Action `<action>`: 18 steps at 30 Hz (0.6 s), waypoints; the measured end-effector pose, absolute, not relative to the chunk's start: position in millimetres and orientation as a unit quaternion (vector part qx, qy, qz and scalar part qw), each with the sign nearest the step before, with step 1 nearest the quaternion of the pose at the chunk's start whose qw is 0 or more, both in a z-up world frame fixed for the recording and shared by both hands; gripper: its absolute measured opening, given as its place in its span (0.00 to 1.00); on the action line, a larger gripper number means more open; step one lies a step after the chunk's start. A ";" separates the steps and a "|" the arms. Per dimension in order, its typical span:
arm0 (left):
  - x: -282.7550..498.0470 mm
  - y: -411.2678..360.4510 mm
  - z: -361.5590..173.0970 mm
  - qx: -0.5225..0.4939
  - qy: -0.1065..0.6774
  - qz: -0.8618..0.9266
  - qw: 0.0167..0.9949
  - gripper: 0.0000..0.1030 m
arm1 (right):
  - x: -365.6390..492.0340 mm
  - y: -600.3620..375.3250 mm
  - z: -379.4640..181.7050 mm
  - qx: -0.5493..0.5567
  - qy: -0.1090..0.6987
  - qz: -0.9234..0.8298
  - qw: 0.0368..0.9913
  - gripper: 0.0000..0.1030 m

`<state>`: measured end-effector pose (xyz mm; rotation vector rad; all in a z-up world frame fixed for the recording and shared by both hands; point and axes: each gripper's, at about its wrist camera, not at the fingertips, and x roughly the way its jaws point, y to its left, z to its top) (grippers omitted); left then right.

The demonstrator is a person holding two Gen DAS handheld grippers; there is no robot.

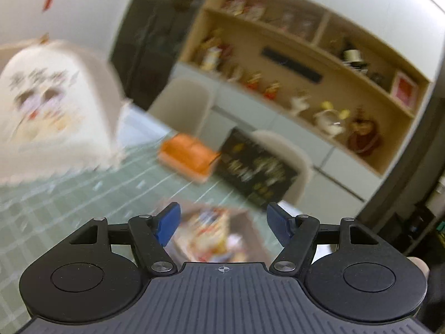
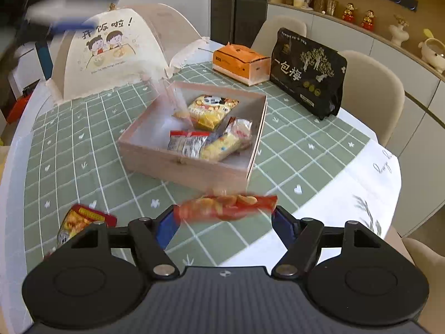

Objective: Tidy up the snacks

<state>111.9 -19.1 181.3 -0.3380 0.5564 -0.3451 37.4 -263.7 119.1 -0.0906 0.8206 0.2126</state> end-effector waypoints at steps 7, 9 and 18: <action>84.8 14.7 98.5 -0.228 0.378 -0.091 0.893 0.70 | 105.1 -243.4 163.1 -0.037 0.341 0.141 0.929 0.37; 74.5 17.0 80.3 -0.226 0.403 -0.082 0.883 0.69 | 130.3 -239.7 171.0 -0.022 0.349 0.160 0.923 0.50; 17.7 8.4 28.6 -0.199 0.472 -0.058 0.857 0.55 | 112.3 -269.7 91.4 0.053 0.469 0.094 0.877 0.75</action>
